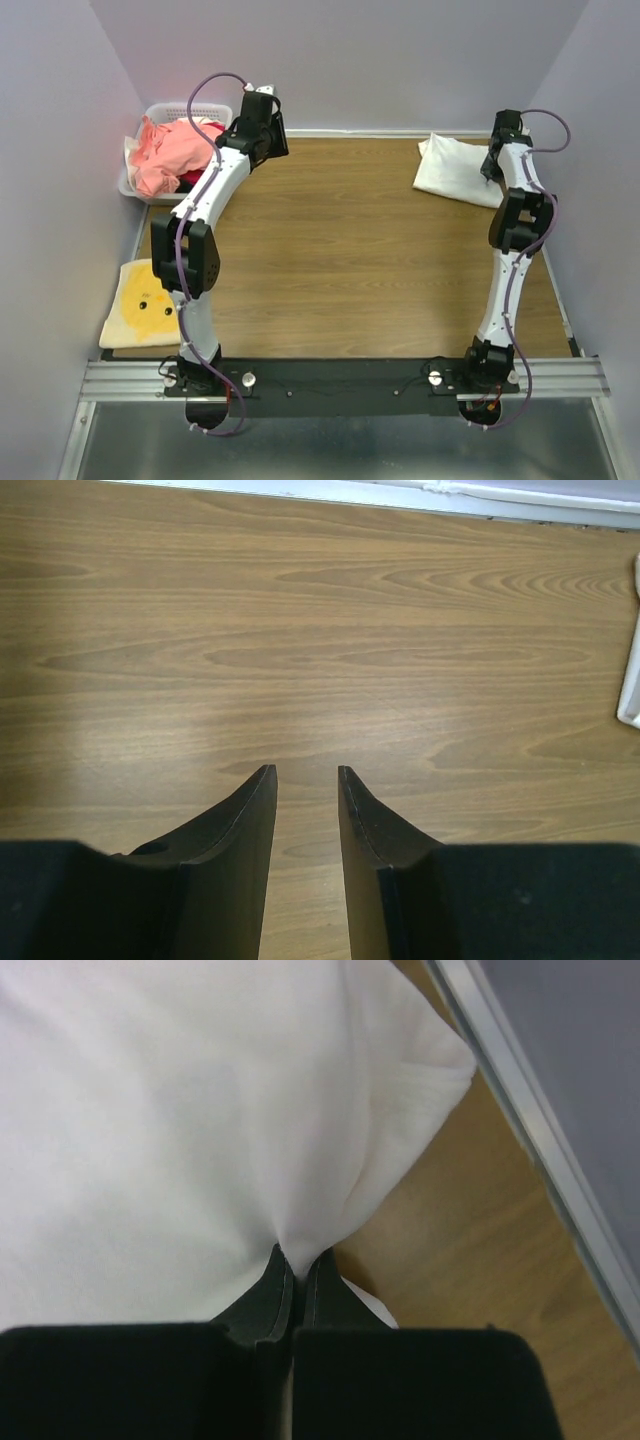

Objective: Fold and stack the t-shirts
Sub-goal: Neatly place the folded tshirt to the corner

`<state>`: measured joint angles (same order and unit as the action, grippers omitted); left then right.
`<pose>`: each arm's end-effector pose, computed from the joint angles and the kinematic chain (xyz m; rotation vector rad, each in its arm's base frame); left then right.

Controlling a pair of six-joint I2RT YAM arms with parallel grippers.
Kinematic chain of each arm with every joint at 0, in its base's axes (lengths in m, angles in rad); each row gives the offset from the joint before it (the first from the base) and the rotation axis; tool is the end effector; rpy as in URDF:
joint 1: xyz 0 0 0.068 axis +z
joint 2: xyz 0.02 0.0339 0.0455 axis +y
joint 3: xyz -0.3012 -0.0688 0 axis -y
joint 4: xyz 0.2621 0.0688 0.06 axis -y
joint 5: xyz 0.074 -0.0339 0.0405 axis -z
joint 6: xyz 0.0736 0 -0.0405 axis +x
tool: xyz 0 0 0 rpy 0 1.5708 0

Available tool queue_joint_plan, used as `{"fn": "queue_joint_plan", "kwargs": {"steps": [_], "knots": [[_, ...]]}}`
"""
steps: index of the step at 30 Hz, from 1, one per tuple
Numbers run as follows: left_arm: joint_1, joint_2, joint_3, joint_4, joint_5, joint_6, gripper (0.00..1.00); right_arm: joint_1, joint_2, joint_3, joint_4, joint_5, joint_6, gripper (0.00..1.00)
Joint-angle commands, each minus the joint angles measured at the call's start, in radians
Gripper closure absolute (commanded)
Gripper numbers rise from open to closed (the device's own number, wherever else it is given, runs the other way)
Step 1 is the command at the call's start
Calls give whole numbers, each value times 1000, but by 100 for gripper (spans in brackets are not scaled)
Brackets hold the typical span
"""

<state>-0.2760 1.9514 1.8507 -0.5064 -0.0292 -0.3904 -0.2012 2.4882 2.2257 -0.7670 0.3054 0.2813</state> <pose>0.5008 -0.1396 0.3423 -0.1425 2.1941 -0.3457 0.5856 -0.1420 0.1629 0.7197 2.4662 -0.3662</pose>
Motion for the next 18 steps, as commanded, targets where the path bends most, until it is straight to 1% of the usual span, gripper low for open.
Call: {"fn": "queue_joint_plan", "kwargs": {"steps": [1,3,9,10,11,13,14,16,17,18], "knots": [[4,18,-5,77,69,1,60,11,198,244,-3,81,-59,99],[3,29,-1,75,89,10,61,8,231,293,5,118,-70,99],[0,49,5,83,104,47,61,2,253,239,135,257,-116,99],[0,55,10,77,110,51,60,3,255,241,164,291,-120,96],[0,67,13,74,124,53,60,3,259,247,178,308,-125,81],[0,78,22,69,141,58,61,3,262,261,219,351,-146,58],[-2,86,25,69,150,59,61,3,258,265,230,360,-151,37],[-2,90,31,69,153,65,61,3,248,273,261,379,-162,26],[-2,93,33,69,153,67,61,2,238,278,267,379,-163,23],[-2,93,33,71,152,68,61,3,216,276,273,374,-165,22]]}}
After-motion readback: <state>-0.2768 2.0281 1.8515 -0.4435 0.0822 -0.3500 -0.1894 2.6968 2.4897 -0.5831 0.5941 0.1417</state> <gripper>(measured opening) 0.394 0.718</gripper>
